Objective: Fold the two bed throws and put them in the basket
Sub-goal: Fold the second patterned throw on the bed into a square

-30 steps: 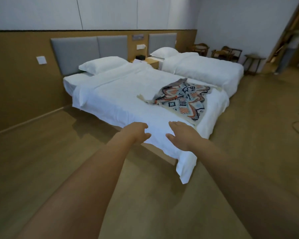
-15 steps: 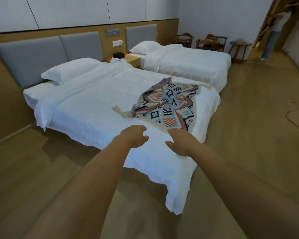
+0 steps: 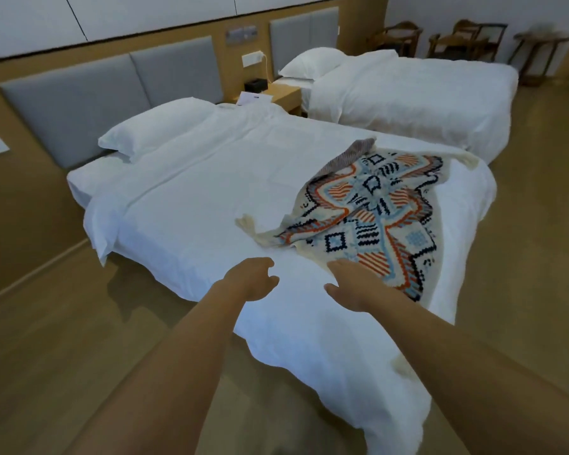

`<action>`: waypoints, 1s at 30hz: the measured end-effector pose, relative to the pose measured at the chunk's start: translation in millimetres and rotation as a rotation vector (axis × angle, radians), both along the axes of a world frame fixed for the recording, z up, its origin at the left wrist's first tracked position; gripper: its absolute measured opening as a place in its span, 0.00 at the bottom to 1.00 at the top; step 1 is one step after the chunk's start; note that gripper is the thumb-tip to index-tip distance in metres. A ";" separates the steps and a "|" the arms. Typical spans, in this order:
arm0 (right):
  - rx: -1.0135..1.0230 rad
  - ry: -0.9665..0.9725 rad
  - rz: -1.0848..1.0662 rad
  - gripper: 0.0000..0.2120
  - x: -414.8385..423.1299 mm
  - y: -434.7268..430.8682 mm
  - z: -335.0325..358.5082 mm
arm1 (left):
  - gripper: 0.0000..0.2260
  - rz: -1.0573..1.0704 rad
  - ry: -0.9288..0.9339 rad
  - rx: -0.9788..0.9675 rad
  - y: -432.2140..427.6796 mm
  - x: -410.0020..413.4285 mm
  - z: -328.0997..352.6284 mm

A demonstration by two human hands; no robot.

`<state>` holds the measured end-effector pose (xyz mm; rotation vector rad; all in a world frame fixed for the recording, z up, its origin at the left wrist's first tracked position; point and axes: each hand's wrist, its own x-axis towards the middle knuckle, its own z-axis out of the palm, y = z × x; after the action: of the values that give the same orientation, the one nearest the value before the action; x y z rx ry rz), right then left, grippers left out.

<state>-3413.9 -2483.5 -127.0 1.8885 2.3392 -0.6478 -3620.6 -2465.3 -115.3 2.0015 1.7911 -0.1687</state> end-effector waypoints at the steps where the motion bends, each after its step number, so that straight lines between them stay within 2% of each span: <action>1: -0.020 0.017 -0.012 0.25 -7.1 15.0 -5.2 | 0.23 -0.006 0.002 -0.020 16.8 -4.8 -4.7; 5: -0.065 0.073 -0.038 0.25 -30.0 73.5 -30.6 | 0.24 -0.027 0.000 -0.076 87.2 -18.2 -25.8; 11: -0.138 0.098 -0.113 0.19 -45.0 148.7 -80.6 | 0.24 -0.097 0.065 -0.196 170.0 -21.9 -76.2; 18: -0.205 0.158 -0.168 0.17 -61.9 240.1 -147.9 | 0.20 -0.144 0.176 -0.241 271.1 -29.8 -140.2; 21: -0.212 0.154 -0.231 0.15 -69.3 265.1 -176.7 | 0.21 -0.126 0.137 -0.241 307.8 -31.6 -170.3; 26: -0.272 0.119 -0.330 0.23 -70.9 285.8 -237.7 | 0.20 -0.138 0.074 -0.131 367.8 -35.1 -230.3; 30: -0.186 0.067 -0.449 0.25 -73.5 295.4 -269.9 | 0.31 -0.208 0.221 -0.149 394.8 -38.2 -273.8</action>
<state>-3487.4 -2188.2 -396.9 2.3454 1.8117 -0.9389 -3658.8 -2070.6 -389.0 2.1243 1.6368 -0.5914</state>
